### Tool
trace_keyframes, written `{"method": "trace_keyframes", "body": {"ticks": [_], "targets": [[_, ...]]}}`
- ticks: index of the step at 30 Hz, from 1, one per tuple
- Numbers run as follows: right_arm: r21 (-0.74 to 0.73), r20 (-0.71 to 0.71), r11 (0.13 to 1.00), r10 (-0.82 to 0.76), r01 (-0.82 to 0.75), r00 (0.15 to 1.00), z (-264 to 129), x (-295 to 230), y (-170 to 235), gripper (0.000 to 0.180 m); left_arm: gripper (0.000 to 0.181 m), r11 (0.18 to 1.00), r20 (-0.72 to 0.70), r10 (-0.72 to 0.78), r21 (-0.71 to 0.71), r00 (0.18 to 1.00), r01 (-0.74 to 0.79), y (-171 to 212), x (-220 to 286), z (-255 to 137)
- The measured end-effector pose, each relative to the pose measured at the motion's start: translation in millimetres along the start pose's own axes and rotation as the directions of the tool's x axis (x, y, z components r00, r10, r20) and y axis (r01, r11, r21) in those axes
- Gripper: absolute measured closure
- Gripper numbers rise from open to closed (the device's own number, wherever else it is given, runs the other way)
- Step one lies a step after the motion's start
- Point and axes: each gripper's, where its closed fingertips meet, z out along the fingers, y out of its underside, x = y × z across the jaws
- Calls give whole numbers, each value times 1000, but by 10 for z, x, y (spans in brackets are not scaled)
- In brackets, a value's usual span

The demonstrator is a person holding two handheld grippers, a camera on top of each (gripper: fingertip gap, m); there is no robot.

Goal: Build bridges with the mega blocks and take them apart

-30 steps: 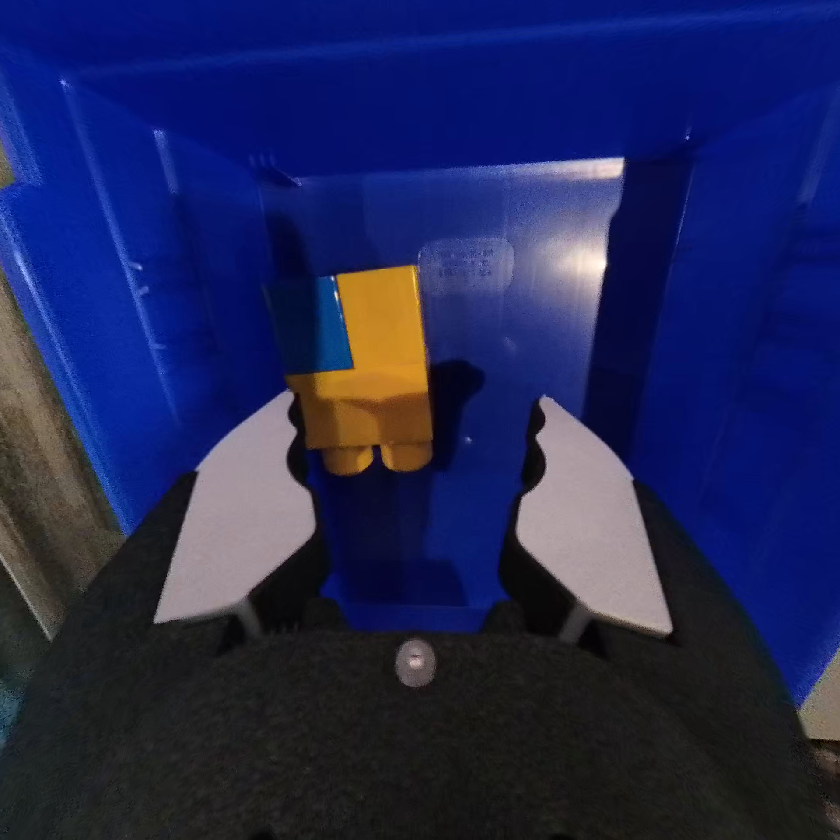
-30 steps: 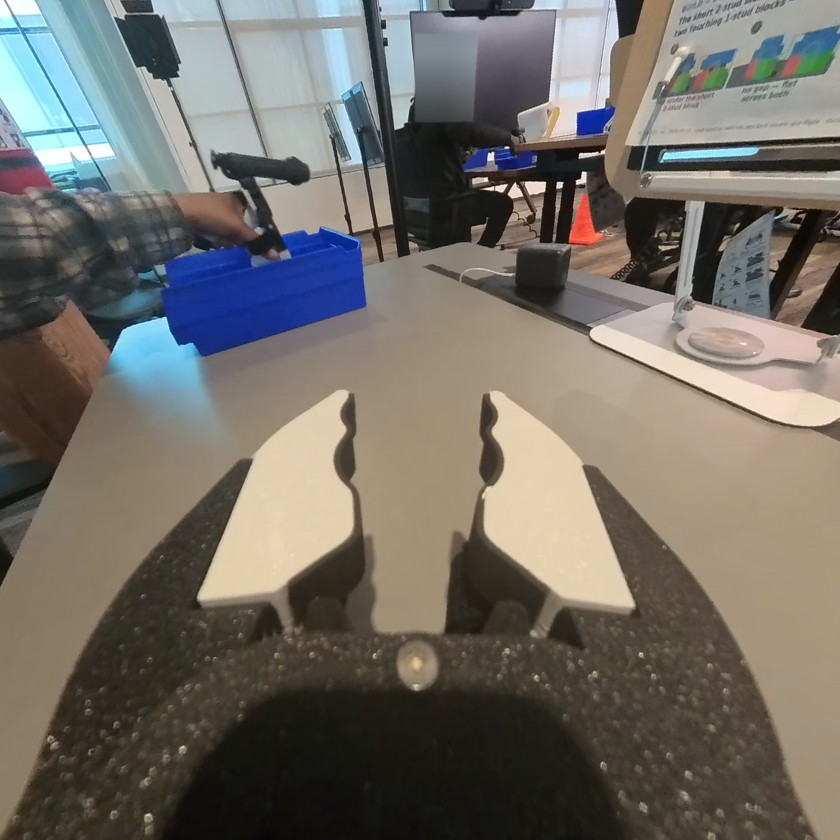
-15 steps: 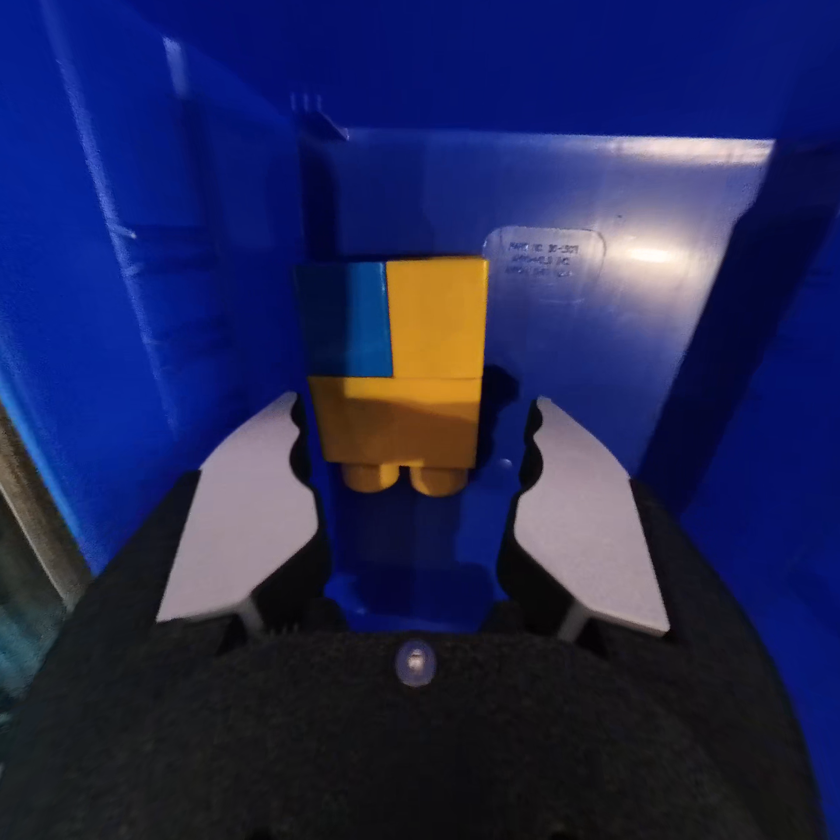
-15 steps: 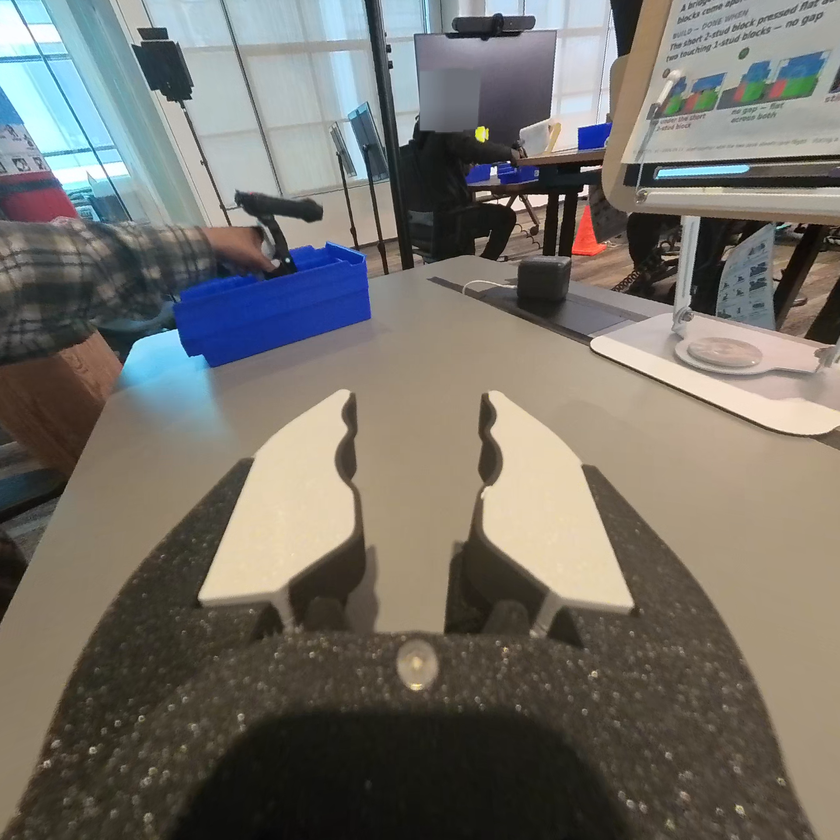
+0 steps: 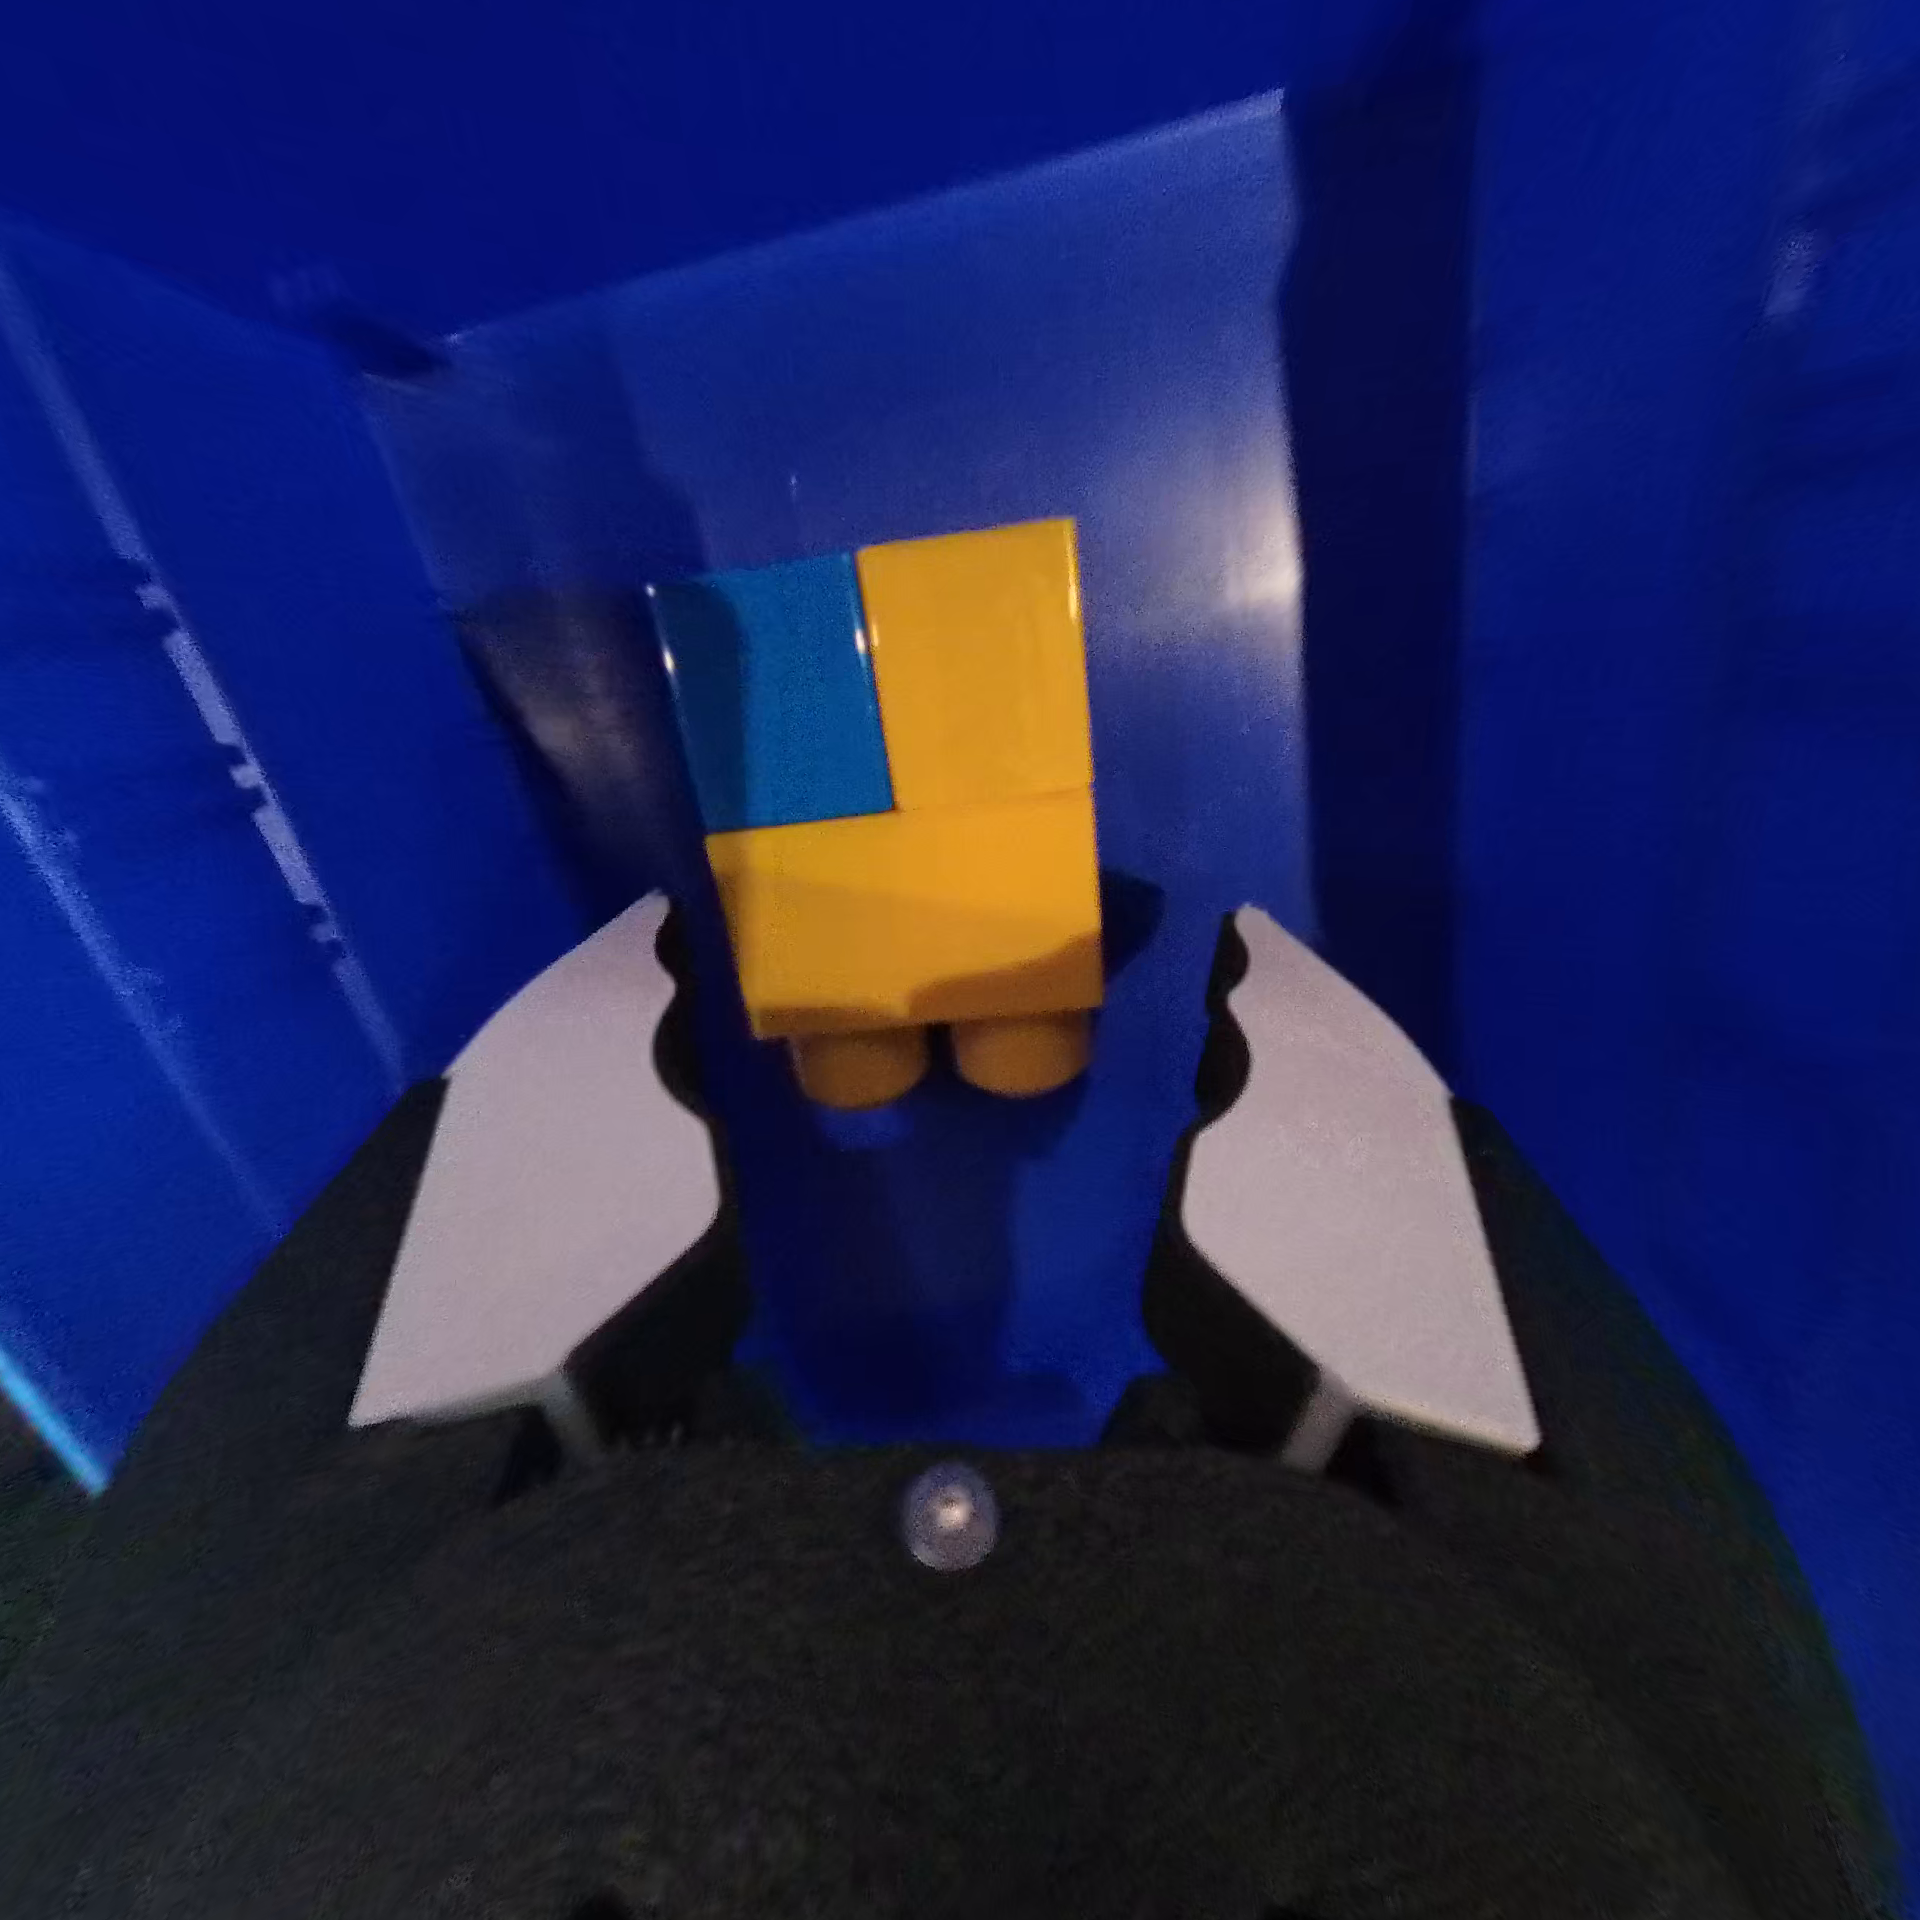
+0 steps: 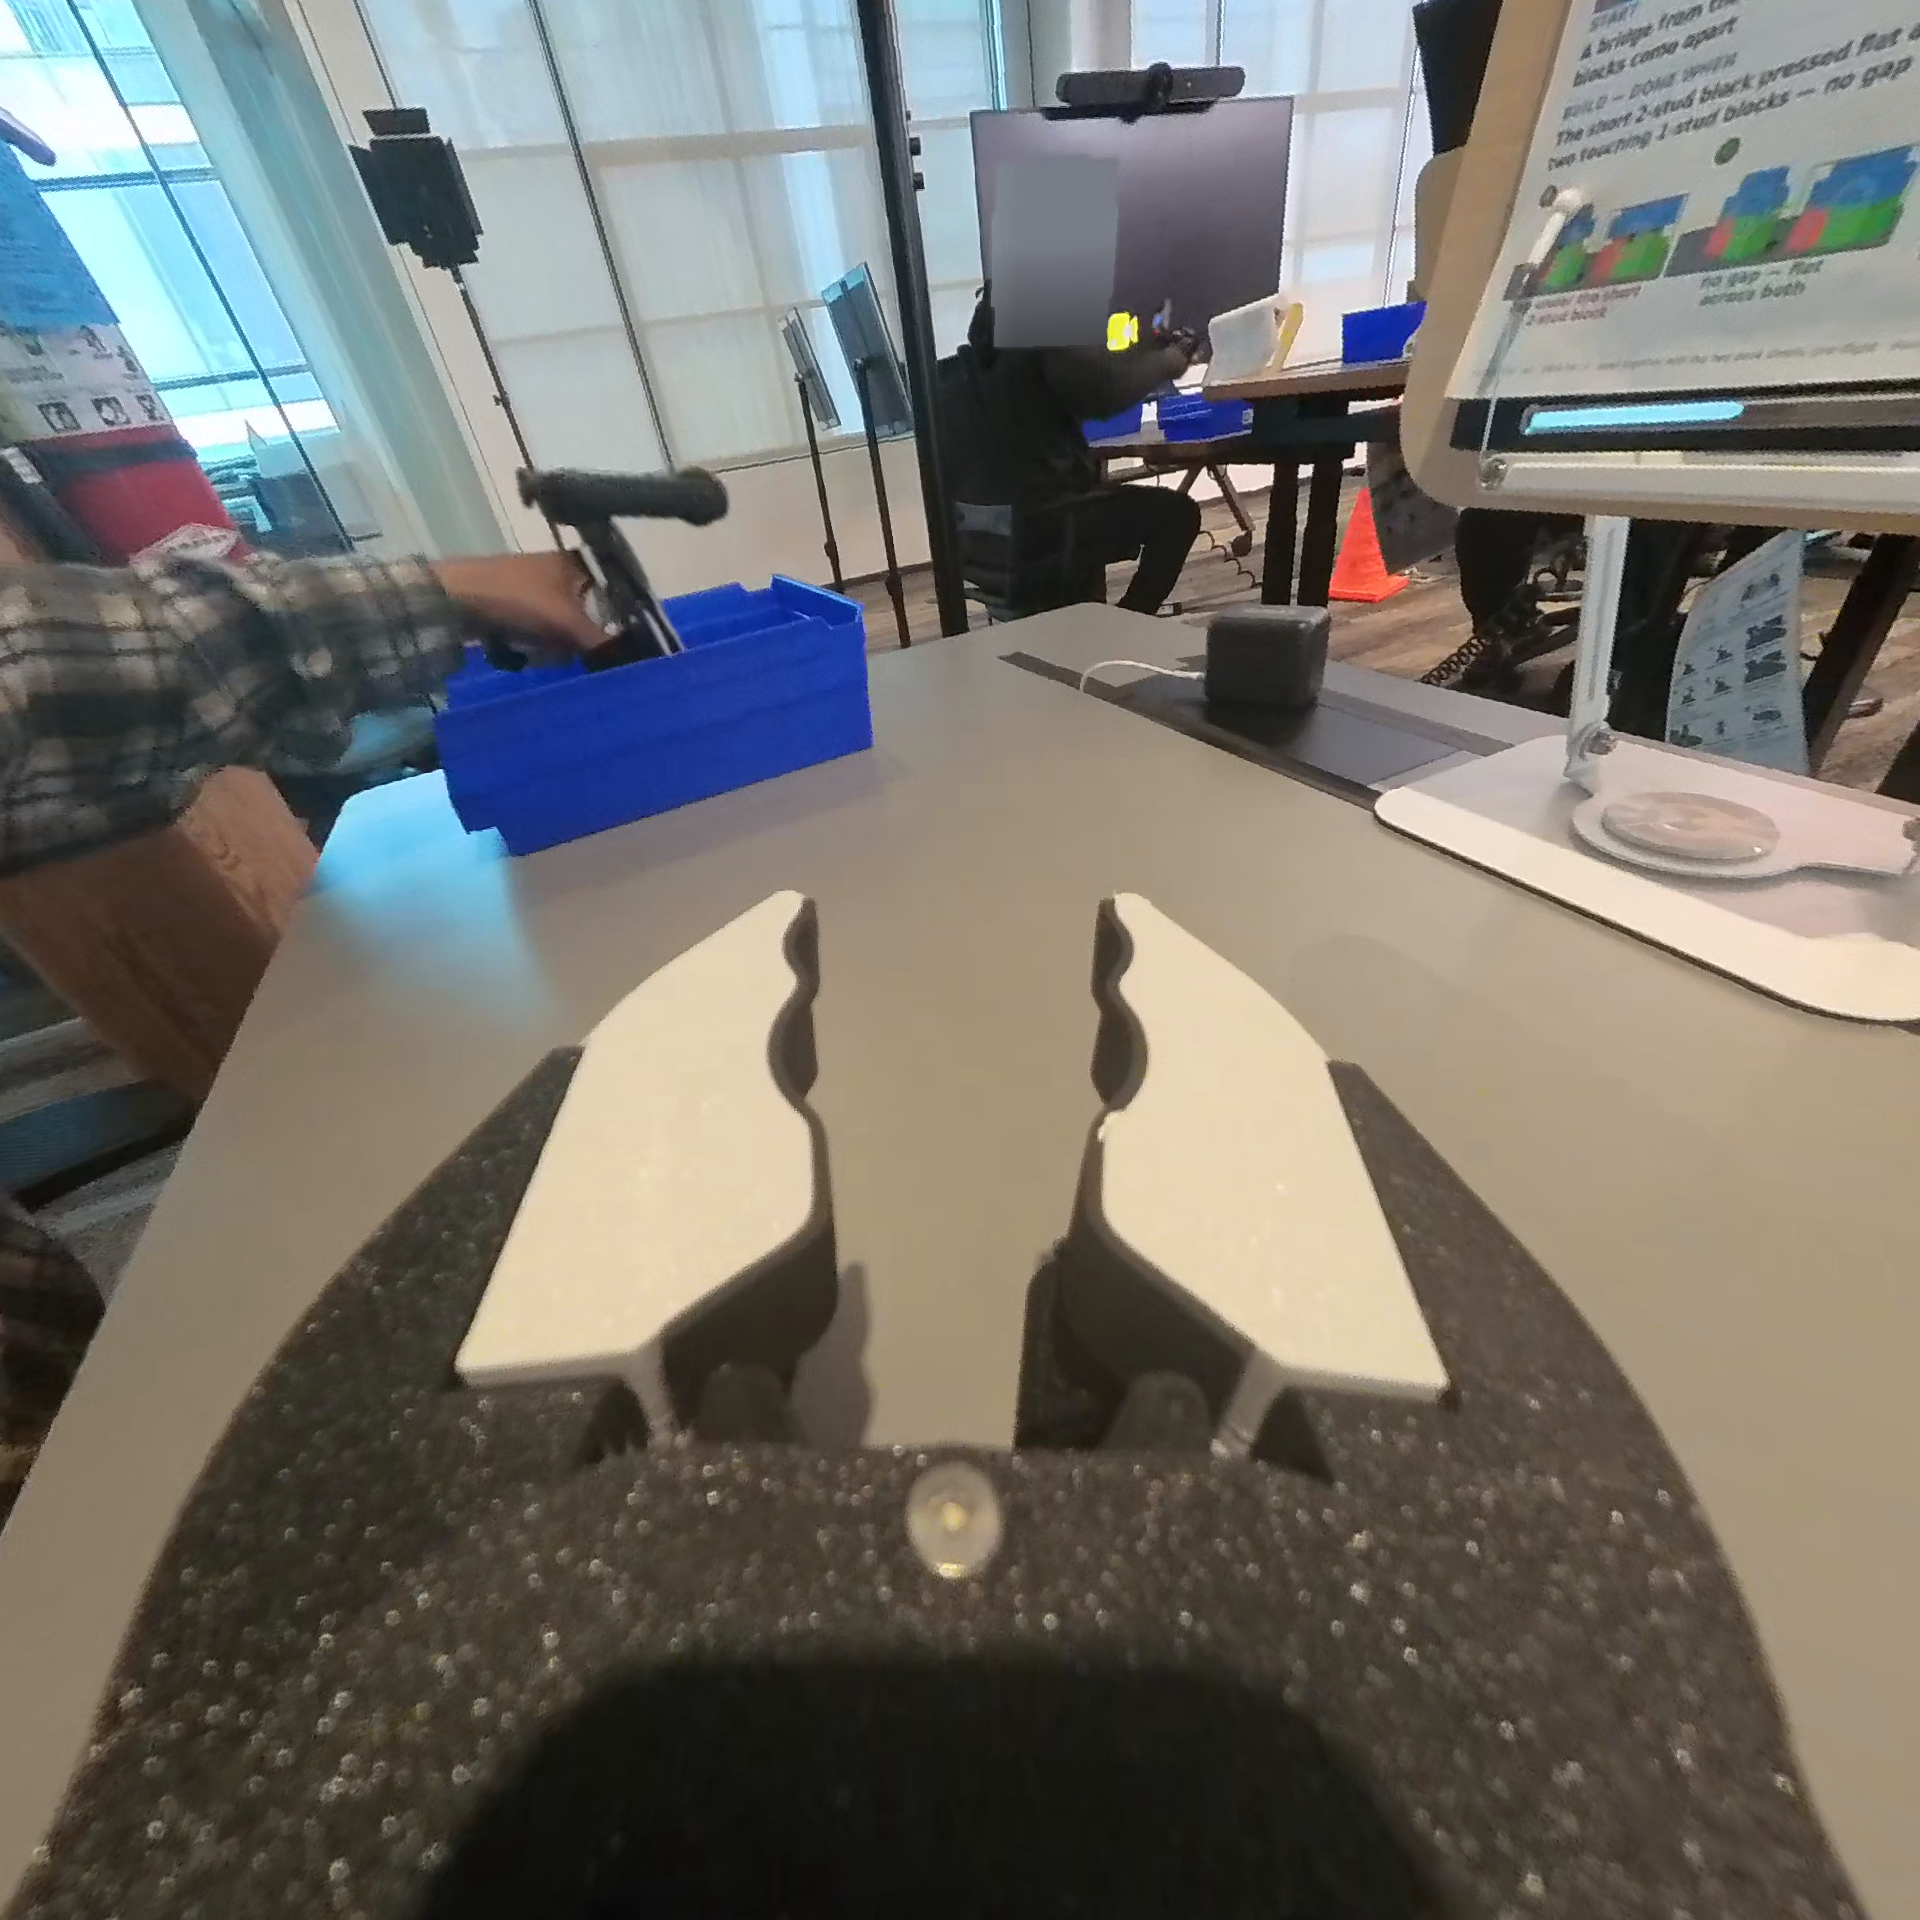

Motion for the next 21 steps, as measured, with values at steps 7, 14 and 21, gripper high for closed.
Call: {"method": "trace_keyframes", "body": {"ticks": [7, 14, 21], "targets": [[14, 7, 1000, 7, -7, 1000, 2, -23, -23, 130, 74, 991, -41, -126, 42, 991, 128, 134, -46, 198], [12, 24, 1000, 8, -9, 1000, 21, -72, -22, 130, 104, 995, -2, -70, 73, 998, 70, 25, -112, 221], [27, 19, 999, 17, -17, 1000, -11, -50, -48, 131, 104, 989, -66, -88, 112, 994, 95, 9, -96, 47]]}}
